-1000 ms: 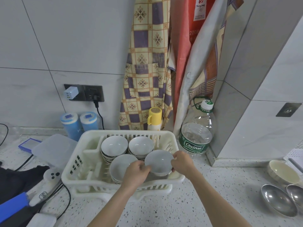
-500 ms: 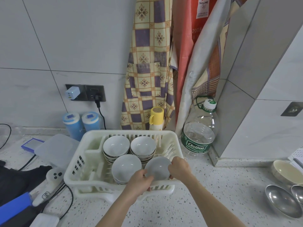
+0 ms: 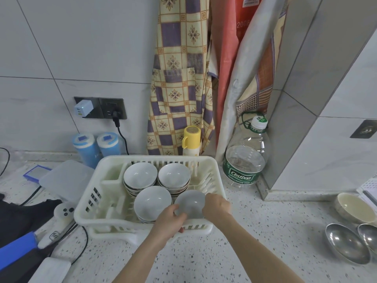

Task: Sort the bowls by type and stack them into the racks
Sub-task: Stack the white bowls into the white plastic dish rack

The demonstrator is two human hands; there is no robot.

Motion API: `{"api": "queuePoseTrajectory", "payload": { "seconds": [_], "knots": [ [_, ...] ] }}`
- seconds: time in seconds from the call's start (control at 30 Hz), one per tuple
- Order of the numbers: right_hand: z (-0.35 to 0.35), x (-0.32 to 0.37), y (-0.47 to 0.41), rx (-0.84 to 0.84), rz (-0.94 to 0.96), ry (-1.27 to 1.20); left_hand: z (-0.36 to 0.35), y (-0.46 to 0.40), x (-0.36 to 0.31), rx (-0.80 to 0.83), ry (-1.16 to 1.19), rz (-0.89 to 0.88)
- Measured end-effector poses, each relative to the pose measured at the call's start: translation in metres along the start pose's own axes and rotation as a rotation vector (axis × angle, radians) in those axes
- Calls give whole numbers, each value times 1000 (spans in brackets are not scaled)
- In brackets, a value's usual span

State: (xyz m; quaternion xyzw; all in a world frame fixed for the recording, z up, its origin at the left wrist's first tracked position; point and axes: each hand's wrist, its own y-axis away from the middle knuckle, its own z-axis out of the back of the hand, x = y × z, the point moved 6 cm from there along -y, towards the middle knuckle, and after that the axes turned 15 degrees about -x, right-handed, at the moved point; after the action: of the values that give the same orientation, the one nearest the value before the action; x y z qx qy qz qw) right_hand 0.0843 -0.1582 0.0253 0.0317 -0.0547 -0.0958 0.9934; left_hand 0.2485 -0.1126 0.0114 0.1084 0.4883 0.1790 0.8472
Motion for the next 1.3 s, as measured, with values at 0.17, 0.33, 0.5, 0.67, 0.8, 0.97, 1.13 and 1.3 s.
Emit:
{"api": "queuePoseTrajectory", "payload": {
  "seconds": [0.17, 0.33, 0.5, 0.67, 0.8, 0.97, 1.13, 1.3],
  "knots": [
    [-2, 5, 2, -1, 40, 74, 0, 3, -1, -32, 1, -18],
    [0, 8, 7, -75, 68, 30, -1, 13, -3, -47, -8, -40],
    [12, -11, 29, -251, 130, -598, 1, 24, -15, -147, -5, -101],
    [23, -75, 48, -209, -60, -1188, -24, 51, -35, -241, 63, -212],
    [26, -160, 58, -245, -192, -1294, -90, 72, -60, -199, 144, -198],
    [26, -293, 84, -322, -431, -1425, -211, 113, -91, -38, 175, -149],
    [8, -413, 115, -379, -711, -1438, -322, 154, -123, 123, 201, -122],
    [-3, -504, 151, -382, -906, -1360, -402, 195, -144, 250, 195, -65]
  ]
}}
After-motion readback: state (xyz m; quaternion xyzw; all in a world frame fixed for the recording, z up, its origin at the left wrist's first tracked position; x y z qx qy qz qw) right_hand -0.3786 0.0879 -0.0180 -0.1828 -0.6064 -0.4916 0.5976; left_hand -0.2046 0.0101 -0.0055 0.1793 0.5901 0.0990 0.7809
